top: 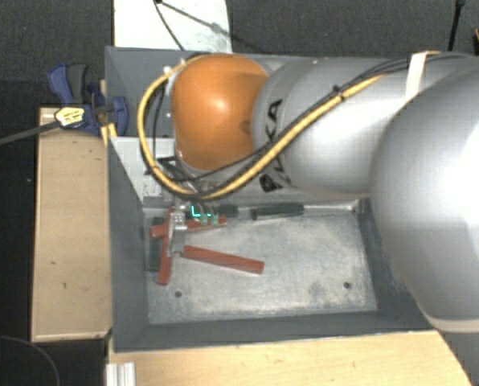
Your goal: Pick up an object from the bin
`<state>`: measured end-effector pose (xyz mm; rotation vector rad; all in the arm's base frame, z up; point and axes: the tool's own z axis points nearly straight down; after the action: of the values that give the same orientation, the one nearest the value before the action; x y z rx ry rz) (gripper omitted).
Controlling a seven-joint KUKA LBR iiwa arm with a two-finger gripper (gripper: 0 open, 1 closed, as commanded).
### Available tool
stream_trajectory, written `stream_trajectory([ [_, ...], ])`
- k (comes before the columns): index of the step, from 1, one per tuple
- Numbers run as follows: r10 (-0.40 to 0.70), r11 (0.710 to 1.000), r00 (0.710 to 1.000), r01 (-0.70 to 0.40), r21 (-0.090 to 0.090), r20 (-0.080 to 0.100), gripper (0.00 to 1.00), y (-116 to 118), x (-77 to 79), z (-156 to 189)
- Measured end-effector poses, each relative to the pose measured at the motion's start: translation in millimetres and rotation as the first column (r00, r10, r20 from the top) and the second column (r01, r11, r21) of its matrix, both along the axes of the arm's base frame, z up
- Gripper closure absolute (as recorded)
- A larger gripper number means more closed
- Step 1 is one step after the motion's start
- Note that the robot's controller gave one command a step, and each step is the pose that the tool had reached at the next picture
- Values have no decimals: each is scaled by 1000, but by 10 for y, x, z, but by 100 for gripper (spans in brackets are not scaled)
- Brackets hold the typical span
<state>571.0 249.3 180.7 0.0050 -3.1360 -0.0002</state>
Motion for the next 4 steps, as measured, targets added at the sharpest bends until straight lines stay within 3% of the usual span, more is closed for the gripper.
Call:
stream_trajectory([
  [1,-94,996,996,94,-3,1,0,-449,204,-1147],
  [2,64,998,998,-64,-3,5,0,-1473,-251,-843],
  [3,118,993,993,-118,0,3,0,-1377,-336,-1113],
  [4,111,994,994,-111,1,5,100,-1375,-330,-1102],
])
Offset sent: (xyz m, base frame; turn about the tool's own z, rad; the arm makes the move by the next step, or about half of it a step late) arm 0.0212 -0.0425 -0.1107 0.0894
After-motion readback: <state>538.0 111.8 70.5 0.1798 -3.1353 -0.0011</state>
